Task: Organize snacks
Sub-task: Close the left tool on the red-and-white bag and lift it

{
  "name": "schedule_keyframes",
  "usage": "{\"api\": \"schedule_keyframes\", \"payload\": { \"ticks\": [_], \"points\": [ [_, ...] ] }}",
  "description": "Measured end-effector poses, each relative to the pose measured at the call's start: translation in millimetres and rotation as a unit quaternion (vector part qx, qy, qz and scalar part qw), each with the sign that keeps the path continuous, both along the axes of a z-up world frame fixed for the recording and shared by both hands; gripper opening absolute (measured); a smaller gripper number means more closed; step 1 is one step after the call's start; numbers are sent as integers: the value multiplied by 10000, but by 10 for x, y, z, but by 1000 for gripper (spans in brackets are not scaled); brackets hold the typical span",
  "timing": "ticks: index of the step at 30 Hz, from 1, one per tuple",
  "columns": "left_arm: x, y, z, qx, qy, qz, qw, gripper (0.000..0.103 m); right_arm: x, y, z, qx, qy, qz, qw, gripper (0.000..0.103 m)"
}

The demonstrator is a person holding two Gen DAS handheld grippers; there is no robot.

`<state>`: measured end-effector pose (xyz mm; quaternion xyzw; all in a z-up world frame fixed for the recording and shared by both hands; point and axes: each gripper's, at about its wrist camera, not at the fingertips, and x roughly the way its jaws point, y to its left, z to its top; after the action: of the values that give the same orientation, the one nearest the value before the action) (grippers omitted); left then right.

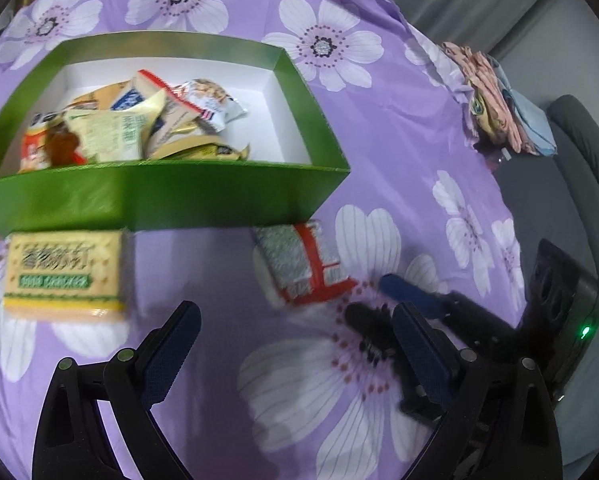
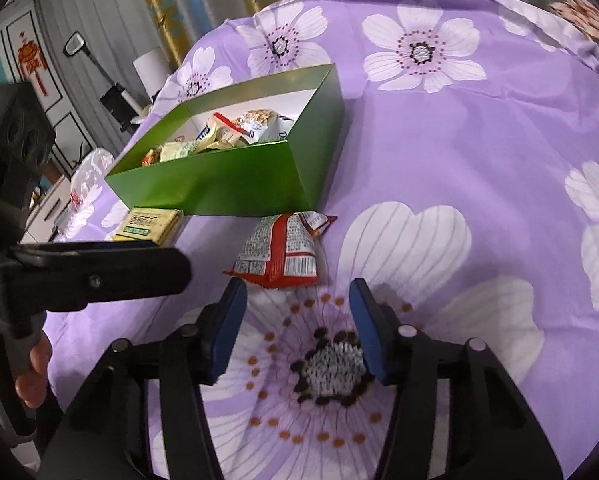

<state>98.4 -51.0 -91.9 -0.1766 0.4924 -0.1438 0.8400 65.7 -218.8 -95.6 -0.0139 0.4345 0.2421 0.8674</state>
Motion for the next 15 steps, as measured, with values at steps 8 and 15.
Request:
{"api": "schedule_keyframes", "payload": {
  "ticks": [8,15],
  "points": [
    [261,-38,-154,-206,191,11,9996,80,191,103,-79,-67,99,194,9997,44],
    [364,-93,-253,-274,345,-109,9990,60,221,194,-129,-95,169,321,9993,36]
  ]
}}
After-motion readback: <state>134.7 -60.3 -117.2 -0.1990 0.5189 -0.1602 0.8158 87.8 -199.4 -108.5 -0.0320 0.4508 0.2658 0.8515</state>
